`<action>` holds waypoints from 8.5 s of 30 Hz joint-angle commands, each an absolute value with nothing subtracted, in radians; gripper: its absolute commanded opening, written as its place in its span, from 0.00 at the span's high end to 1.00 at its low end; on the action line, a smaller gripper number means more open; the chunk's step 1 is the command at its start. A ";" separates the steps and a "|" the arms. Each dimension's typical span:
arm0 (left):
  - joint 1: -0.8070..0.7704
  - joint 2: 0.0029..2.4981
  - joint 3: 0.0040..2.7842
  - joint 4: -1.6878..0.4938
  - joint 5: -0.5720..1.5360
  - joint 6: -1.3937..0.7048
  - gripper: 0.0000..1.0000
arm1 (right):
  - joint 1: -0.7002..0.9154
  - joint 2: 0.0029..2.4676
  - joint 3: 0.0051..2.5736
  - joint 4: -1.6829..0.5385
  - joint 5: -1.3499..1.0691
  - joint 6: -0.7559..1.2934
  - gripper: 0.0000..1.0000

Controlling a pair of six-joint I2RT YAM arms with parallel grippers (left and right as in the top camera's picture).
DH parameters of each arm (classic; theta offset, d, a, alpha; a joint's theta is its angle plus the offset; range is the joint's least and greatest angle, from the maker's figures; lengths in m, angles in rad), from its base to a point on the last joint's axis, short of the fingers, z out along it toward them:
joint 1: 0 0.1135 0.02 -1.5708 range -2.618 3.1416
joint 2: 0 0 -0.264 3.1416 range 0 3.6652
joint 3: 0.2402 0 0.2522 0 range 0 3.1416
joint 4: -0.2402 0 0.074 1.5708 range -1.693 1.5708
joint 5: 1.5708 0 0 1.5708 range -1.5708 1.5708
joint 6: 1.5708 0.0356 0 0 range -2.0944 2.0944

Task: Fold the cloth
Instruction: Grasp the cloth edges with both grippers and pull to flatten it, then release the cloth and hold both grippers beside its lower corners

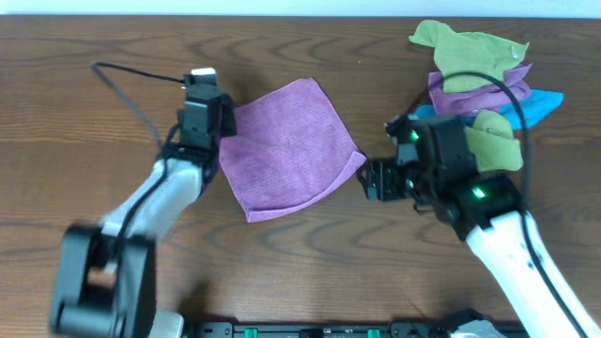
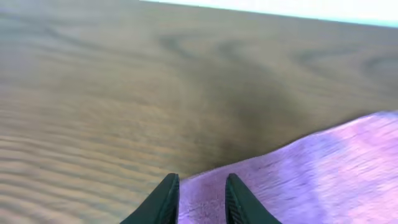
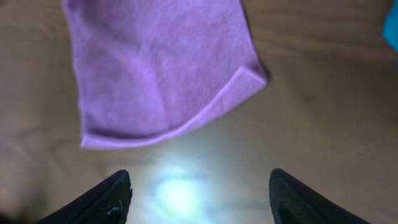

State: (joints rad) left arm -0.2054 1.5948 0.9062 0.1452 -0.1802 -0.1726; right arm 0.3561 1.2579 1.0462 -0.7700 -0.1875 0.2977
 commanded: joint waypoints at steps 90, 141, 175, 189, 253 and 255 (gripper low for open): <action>-0.453 1.571 0.899 -0.540 0.098 -0.566 0.94 | 0.354 1.935 1.217 -0.742 -0.209 0.212 0.99; -0.398 1.680 0.827 -0.653 -0.060 -0.684 0.94 | 0.530 1.935 1.217 -0.743 -0.205 0.277 0.99; -0.178 1.279 0.950 -0.868 0.079 -0.619 0.66 | 0.485 1.650 1.311 -0.911 -0.372 0.260 0.45; 0.141 1.255 0.687 -0.774 0.462 -0.598 0.52 | 0.271 1.636 1.041 -0.780 -0.684 0.231 0.39; 0.192 1.597 0.612 -0.493 0.517 -0.500 0.94 | 0.278 1.800 0.933 -0.571 -0.799 0.415 0.55; 0.192 1.597 0.612 -0.493 0.517 -0.500 0.94 | 0.278 1.814 0.933 -0.573 -0.776 0.431 0.55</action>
